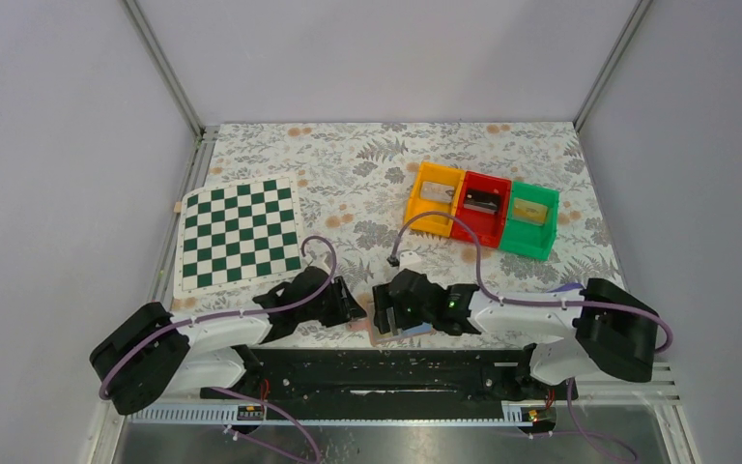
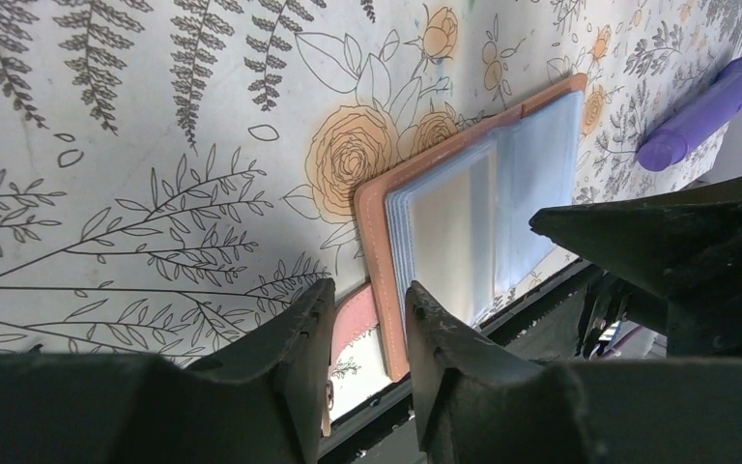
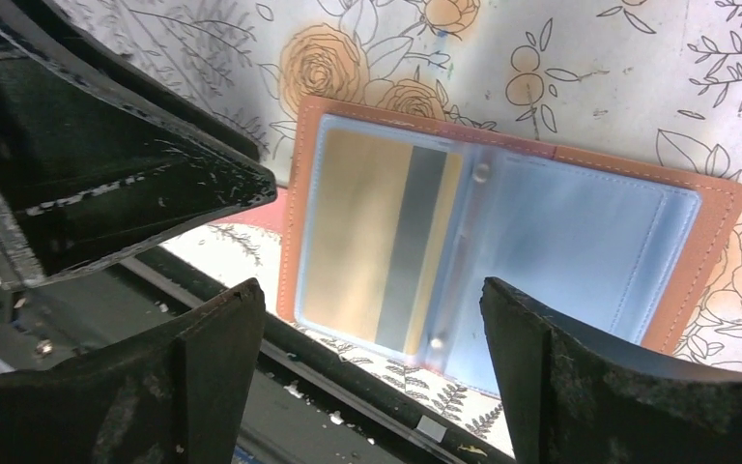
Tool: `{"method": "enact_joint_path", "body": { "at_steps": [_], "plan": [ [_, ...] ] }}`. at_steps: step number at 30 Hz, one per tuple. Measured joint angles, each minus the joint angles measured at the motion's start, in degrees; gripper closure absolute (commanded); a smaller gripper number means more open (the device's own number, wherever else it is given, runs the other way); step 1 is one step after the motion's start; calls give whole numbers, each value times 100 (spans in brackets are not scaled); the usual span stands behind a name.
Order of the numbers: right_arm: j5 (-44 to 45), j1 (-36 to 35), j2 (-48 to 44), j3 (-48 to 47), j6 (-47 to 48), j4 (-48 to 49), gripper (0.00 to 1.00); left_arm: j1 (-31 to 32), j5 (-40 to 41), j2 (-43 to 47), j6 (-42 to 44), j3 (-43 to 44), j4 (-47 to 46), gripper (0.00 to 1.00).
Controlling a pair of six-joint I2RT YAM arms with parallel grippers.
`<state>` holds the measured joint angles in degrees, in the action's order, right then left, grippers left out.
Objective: Take the credit cards out of the card holder
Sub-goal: Remove the credit card from the card holder.
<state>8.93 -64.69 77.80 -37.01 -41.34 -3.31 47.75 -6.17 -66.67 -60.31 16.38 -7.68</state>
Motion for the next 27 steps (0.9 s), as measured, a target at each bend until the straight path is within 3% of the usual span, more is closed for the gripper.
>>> {"method": "enact_joint_path", "body": {
  "at_steps": [15, 23, 27],
  "plan": [
    [1298, -732, 1215, -1025, 0, -1014, 13, 0, -7, 197, -26, -212, 22, 83],
    [1545, -833, 1547, -1255, -11, -1228, 21, 0, -48, 299, -125, -398, -164, 85],
    [1617, -898, 1613, -1331, -37, -1281, 31, 0, -61, 304, -157, -455, -273, 85]
  ]
}}
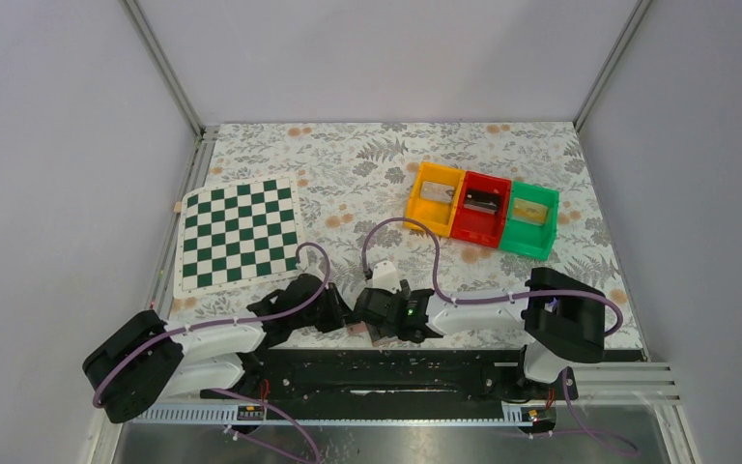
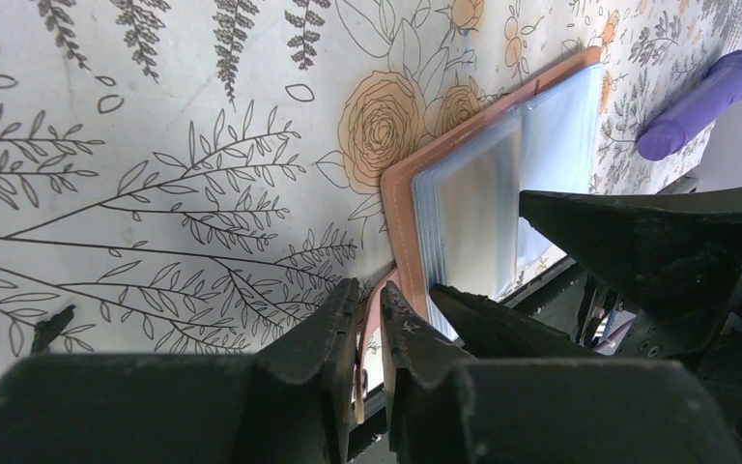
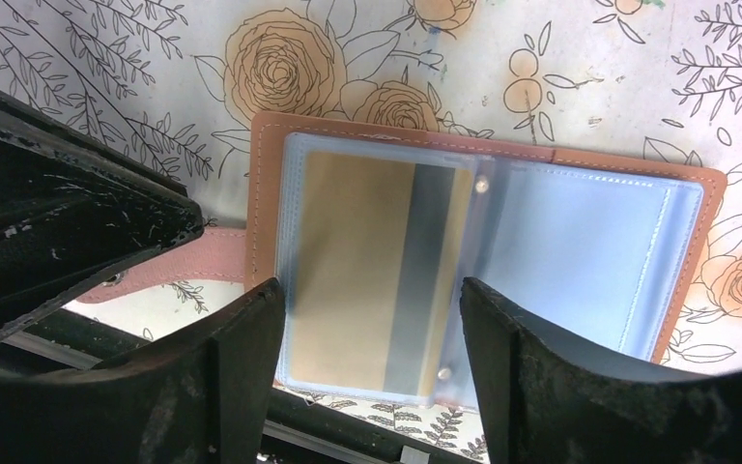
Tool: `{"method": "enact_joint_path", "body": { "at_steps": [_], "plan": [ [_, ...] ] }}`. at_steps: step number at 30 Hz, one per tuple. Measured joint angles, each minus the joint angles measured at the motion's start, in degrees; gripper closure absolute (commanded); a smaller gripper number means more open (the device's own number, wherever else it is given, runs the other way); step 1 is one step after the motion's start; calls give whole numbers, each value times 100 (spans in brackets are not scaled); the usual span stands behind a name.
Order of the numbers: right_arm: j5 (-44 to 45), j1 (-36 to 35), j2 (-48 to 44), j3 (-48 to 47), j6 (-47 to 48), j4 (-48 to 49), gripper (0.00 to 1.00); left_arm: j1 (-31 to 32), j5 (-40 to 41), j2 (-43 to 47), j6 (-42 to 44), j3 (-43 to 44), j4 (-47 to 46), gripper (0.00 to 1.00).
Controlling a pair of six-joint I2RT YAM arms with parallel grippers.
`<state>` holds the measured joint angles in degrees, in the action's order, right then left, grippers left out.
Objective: Take the credit cards out of the card holder
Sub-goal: Remove the credit card from the card holder.
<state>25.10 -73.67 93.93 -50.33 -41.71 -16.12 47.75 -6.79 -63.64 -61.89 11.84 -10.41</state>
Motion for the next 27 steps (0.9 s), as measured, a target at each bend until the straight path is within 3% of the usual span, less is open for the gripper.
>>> {"method": "enact_joint_path", "body": {
  "at_steps": [4, 17, 27],
  "plan": [
    [79, -28, 0, 0, -31, -33, 38, 0, -2, 26, -11, -11, 4, 85],
    [4, -28, -330, 332, -114, 243, 42, 0, 72, 507, 37, 15, 570, 83],
    [-573, 144, -1169, 1158, -302, 1300, 45, 0, 109, 756, 195, 507, 1032, 80]
  ]
}}
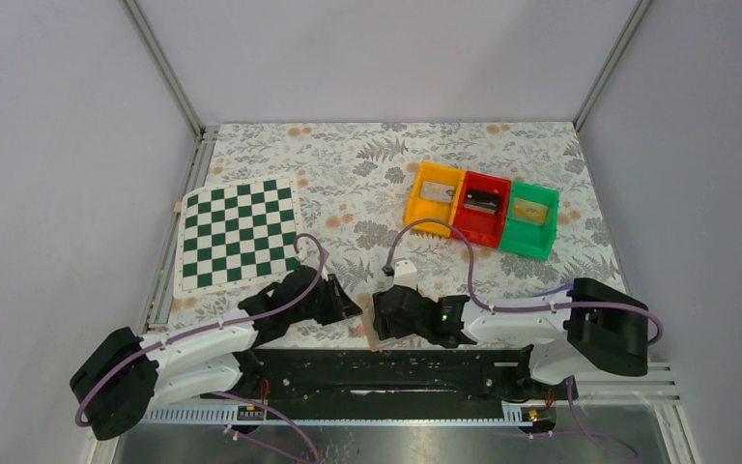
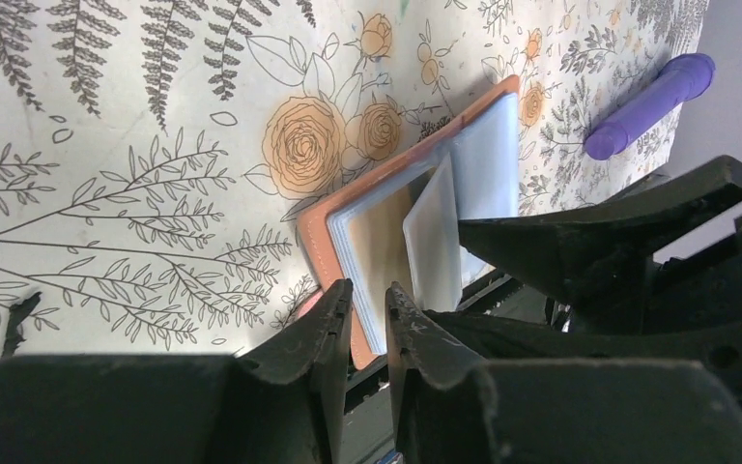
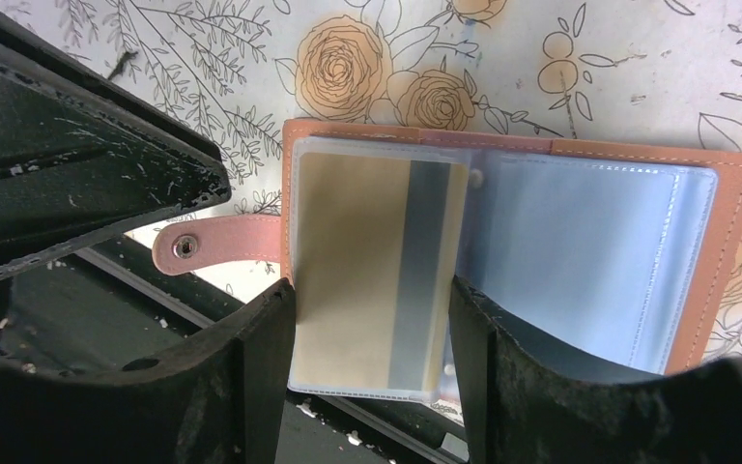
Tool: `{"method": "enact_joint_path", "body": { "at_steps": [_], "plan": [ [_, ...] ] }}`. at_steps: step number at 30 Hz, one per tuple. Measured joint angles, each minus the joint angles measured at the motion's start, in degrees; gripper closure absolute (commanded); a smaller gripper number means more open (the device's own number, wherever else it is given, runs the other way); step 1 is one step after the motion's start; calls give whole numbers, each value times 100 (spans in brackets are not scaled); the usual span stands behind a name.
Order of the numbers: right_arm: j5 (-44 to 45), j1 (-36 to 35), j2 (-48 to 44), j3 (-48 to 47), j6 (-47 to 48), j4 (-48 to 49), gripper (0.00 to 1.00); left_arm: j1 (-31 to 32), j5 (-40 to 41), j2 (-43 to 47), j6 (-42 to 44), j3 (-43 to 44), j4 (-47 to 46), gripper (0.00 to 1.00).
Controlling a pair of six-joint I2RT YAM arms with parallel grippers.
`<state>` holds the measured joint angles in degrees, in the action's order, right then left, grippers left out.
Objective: Take the credit cards out of the card holder
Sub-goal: Remove the credit card from the card holder.
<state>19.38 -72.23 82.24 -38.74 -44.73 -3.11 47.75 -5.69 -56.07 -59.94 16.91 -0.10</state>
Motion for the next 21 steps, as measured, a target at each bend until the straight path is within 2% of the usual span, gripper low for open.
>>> {"method": "enact_joint_path", "body": {
  "at_steps": [9, 21],
  "plan": [
    [-887, 577, -658, 1255, -380, 1534, 47, 0, -35, -501, 22, 72, -188, 81],
    [-1526, 807, -966, 1515, -511, 2328, 46, 0, -595, -1196, 92, 330, -1043, 82]
  ]
}}
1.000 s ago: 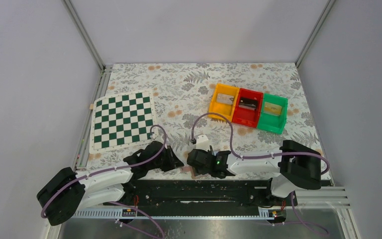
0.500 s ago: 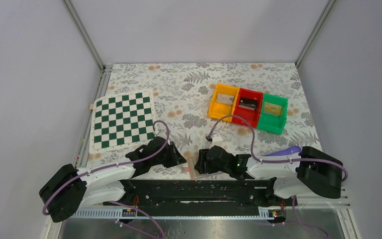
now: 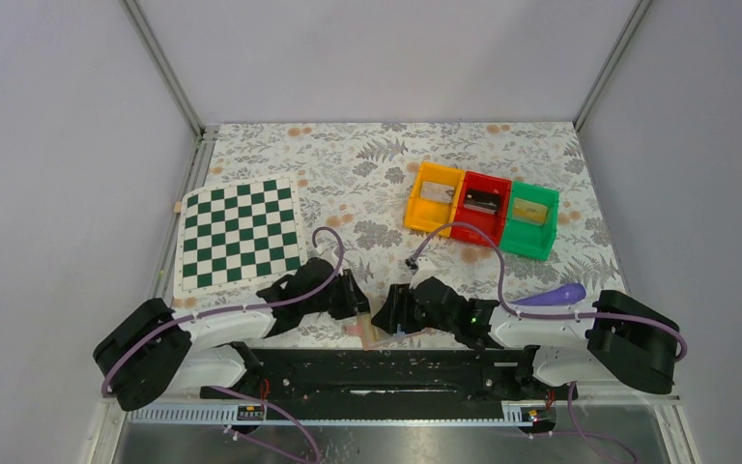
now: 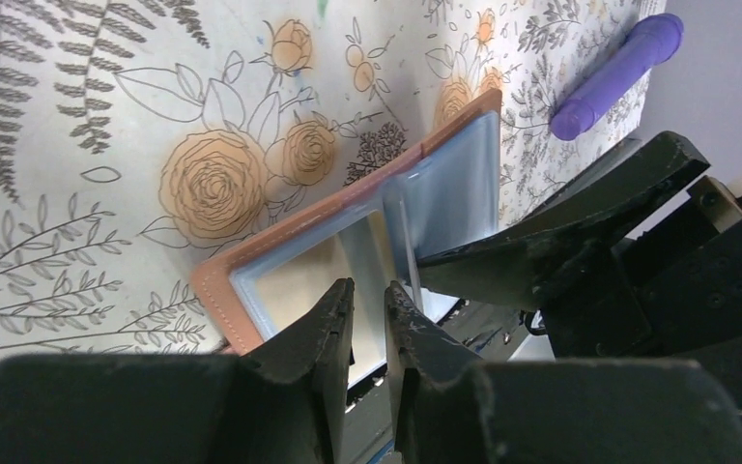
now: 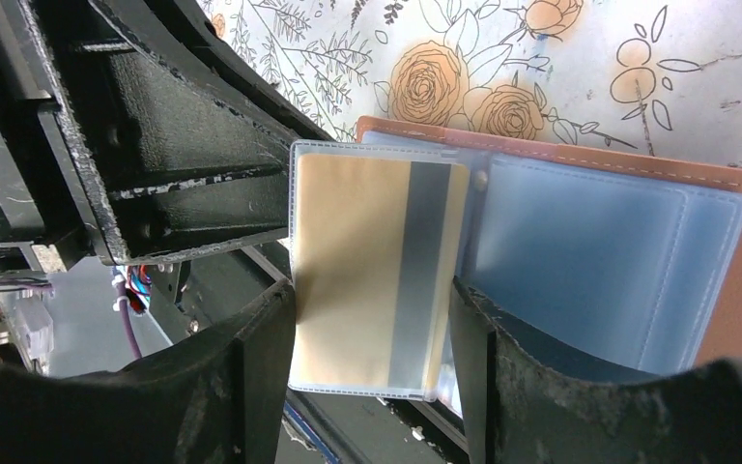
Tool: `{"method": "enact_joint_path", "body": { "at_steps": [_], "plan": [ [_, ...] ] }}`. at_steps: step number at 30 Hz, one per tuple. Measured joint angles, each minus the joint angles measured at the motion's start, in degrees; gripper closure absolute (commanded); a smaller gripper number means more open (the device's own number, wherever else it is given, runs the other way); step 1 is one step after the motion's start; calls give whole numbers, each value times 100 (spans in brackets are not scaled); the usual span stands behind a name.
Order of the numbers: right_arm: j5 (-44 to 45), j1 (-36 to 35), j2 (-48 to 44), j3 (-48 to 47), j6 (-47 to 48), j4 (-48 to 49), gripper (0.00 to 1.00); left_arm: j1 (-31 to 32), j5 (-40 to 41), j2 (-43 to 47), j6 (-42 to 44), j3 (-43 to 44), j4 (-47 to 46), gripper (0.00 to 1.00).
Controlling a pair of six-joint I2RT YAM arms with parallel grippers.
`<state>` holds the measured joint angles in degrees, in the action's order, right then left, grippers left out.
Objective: Take the credit cards out of the card holder
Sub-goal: Remove the credit card from the card holder.
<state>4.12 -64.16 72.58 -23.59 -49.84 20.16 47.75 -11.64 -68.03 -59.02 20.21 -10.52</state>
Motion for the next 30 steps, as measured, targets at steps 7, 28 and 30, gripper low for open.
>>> {"method": "enact_joint_path", "body": {
  "at_steps": [7, 28, 30],
  "plan": [
    [-140, 96, 0, 2, -37, 0, 38, 31, -267, -144, -7, 2, -326, 82],
    [240, 129, -822, -133, 109, -1502, 35, 415, -544, -896, -212, 289, -1049, 81],
    [389, 131, -1082, -164, 177, -1775, 39, 444, -573, -1023, -214, 404, -1082, 81]
  ]
}}
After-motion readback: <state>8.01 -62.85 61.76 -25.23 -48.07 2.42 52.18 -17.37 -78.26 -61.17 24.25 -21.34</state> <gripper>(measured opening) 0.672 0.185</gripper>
